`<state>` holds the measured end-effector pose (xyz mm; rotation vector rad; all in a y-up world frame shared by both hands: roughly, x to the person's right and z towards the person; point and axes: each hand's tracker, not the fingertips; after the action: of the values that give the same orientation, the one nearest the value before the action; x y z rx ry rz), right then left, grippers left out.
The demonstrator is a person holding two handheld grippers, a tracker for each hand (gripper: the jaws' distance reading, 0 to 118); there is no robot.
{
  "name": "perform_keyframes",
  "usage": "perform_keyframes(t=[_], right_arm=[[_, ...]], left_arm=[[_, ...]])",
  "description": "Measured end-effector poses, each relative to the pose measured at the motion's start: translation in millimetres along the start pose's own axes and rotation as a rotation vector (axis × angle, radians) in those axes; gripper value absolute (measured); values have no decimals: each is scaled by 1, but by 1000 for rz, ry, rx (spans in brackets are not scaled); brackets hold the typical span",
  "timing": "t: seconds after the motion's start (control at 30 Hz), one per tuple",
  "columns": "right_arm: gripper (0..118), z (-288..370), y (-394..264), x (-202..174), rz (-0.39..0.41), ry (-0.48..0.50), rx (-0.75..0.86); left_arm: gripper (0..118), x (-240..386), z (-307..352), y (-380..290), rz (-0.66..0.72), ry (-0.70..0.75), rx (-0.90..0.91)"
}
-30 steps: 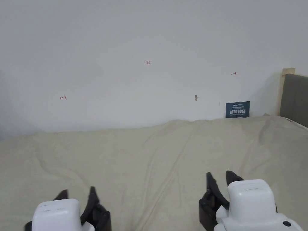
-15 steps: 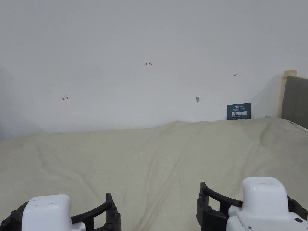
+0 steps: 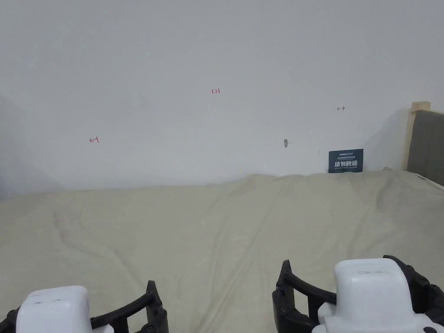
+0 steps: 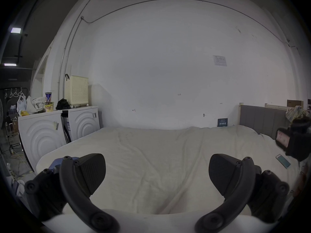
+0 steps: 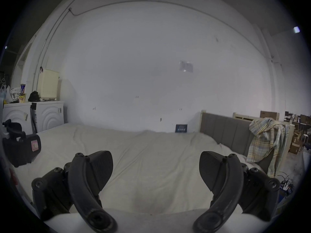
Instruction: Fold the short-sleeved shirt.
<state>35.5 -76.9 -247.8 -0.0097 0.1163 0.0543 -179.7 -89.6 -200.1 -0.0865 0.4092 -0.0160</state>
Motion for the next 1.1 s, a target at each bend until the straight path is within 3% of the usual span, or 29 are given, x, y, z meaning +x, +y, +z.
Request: perform_keyframes(t=[0.37,0.47,0.6,0.73,0.93,1.1], right_arm=[[105,-10,3,3,-40,48,-71],[105,-16,3,7,-111,23,-138],[105,-20,-11,8,-62,1,-83],[105,-17,-22,9,9,40,-31],[105,-15,-23,6,17,22,0],[105,-16,-21,10,-26,23,6]], left_arm=[[118,0,-1,-1,-5,-18,-12],[118,2,-1,-1,-3,-25,-12],[118,1,0,0,5,-25,-7],[118,1,0,-2,7,-23,-6],[118,1,-1,-6,-3,-15,9],[118,-1,-1,-6,8,-8,13]])
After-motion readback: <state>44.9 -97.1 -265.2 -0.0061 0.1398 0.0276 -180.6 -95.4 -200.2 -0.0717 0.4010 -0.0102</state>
